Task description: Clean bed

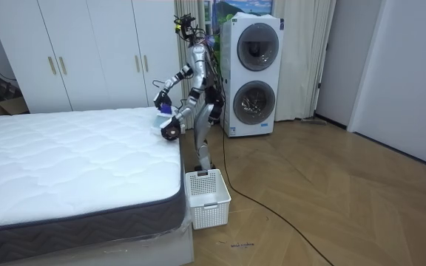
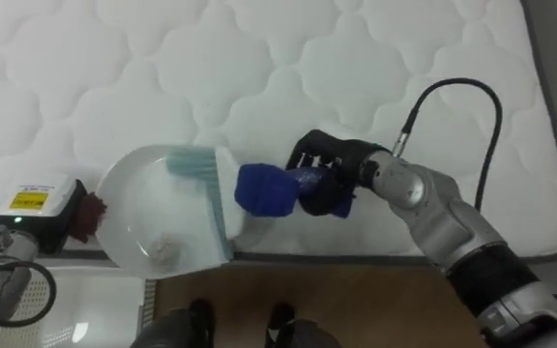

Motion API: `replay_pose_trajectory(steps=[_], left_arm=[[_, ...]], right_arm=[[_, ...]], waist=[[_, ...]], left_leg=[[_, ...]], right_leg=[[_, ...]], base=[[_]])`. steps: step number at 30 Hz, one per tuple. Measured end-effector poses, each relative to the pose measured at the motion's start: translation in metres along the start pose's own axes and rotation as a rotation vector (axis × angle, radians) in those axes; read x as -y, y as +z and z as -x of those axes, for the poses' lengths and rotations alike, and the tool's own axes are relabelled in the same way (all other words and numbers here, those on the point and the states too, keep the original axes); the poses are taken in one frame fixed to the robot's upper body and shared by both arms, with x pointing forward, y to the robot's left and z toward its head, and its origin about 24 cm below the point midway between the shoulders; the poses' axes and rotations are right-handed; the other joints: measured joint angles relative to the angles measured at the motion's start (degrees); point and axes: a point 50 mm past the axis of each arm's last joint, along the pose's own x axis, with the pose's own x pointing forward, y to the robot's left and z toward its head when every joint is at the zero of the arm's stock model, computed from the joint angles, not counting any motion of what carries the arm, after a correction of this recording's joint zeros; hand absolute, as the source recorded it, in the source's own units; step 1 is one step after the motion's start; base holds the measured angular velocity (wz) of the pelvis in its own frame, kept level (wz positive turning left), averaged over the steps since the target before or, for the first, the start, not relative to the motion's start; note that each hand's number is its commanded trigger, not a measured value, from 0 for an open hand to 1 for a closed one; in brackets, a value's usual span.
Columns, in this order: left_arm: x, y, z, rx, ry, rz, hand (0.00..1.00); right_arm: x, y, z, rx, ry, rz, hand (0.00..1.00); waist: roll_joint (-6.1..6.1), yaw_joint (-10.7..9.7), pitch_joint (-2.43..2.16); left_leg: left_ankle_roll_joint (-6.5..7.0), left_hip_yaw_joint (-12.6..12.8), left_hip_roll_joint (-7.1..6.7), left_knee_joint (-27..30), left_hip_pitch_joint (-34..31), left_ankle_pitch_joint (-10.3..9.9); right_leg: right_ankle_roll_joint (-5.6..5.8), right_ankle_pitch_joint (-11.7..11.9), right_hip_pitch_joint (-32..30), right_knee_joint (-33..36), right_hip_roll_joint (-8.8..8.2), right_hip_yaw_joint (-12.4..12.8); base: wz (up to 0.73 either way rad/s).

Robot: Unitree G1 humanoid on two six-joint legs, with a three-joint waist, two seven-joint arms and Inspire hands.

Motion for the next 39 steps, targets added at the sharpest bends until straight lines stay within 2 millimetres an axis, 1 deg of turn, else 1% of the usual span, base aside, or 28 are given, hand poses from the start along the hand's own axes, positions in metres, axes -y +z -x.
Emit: replay_pose_trajectory(steps=[1,3,4,8,11,14,17,21,27,32,34,36,39], left_arm=[[0.000,0.001,0.000,0.005,-0.001,0.003,1.00],[0.001,0.002,0.000,0.009,-0.006,0.002,1.00],[0.001,0.003,0.000,0.013,-0.009,0.001,1.00],[0.002,0.004,0.000,0.019,-0.022,0.004,1.00],[0.002,0.004,0.000,0.023,-0.023,0.006,1.00],[0.002,0.005,0.000,0.034,-0.023,0.011,1.00],[0.002,0.006,0.000,0.041,-0.024,0.015,1.00],[0.002,0.008,0.000,0.056,-0.023,0.024,1.00],[0.002,0.012,0.001,0.100,-0.024,0.047,1.00],[0.004,0.017,0.001,0.106,-0.026,0.070,1.00],[0.003,0.018,0.000,0.105,-0.009,0.091,1.00],[0.002,0.015,0.001,0.093,0.015,0.108,1.00],[-0.002,0.012,0.000,0.058,0.065,0.137,1.00]], right_arm=[[-0.003,0.004,-0.001,0.031,0.027,-0.005,1.00],[-0.007,0.008,-0.002,0.058,0.059,-0.004,1.00],[-0.009,0.009,-0.002,0.068,0.083,-0.010,1.00],[-0.012,0.012,-0.002,0.098,0.117,0.002,1.00],[-0.013,0.013,-0.002,0.108,0.122,0.006,1.00],[-0.017,0.011,0.000,0.118,0.130,0.005,1.00],[-0.020,0.009,0.001,0.120,0.137,0.002,1.00],[-0.021,0.006,0.002,0.113,0.139,0.002,1.00],[-0.018,-0.002,0.005,0.103,0.111,-0.039,1.00],[-0.015,-0.011,0.010,0.097,0.073,-0.095,1.00],[-0.013,-0.022,0.014,0.077,0.004,-0.156,1.00],[-0.011,-0.029,0.019,0.063,-0.062,-0.209,1.00],[0.000,-0.040,0.027,0.045,-0.184,-0.285,1.00]], waist=[[0.08,0.0,-0.04],[0.10,-0.2,-0.06],[0.11,-0.2,-0.07],[0.23,-0.1,-0.09],[0.41,-0.1,-0.10],[0.99,-0.1,-0.12],[1.31,-0.1,-0.15],[1.34,-0.1,-0.17],[1.33,-0.1,-0.17],[1.27,-0.3,-0.20],[1.28,-0.4,-0.19],[1.28,-0.4,-0.19],[1.31,-1.1,-0.17]], left_leg=[[0.04,-0.2,-0.04,0.0,0.0,0.0],[0.07,-0.9,-0.89,0.0,-0.1,0.0],[0.18,-1.0,-0.91,0.0,-0.1,0.1],[0.28,-1.8,-0.91,0.8,-0.9,0.0],[0.32,-1.9,-0.88,1.0,-1.3,0.0],[0.34,-1.9,-0.96,1.0,-1.4,0.0],[0.33,-1.9,-1.03,1.0,-1.4,0.0],[0.33,-1.6,-1.07,0.9,-1.4,0.0],[0.33,-1.4,-1.16,0.8,-1.4,0.0],[0.37,-1.5,-1.54,0.1,-0.4,0.0],[0.39,-1.5,-1.72,-0.3,0.3,0.0],[0.39,-1.5,-1.60,-0.5,1.0,0.0],[0.44,-1.3,-1.77,-1.2,2.2,0.0]], right_leg=[[0.19,-0.2,0.0,0.2,-0.22,0.0],[0.41,-0.7,0.0,0.9,-0.84,-0.2],[0.49,-0.8,0.0,1.0,-1.12,-0.4],[0.50,-0.8,-0.1,1.0,-1.19,-1.2],[0.50,-0.8,-0.4,1.0,-1.16,-1.3],[0.48,-0.9,-0.7,1.4,-1.29,-1.2],[0.33,-1.1,-0.9,1.9,-1.43,-1.2],[0.18,-1.5,-1.2,2.7,-1.66,-1.0],[0.12,-1.5,-1.3,2.8,-1.90,-1.1],[0.37,-1.6,-0.5,2.5,-2.11,-1.0],[0.53,-1.7,0.2,2.4,-2.18,-1.0],[0.55,-1.7,1.1,1.7,-1.99,-1.1],[0.73,-1.7,2.2,1.3,-2.15,-1.0]], base=[[0.14],[0.17],[0.13],[0.09],[0.01],[0.00],[0.00],[0.00],[0.00],[0.01],[0.05],[0.00],[0.00]])
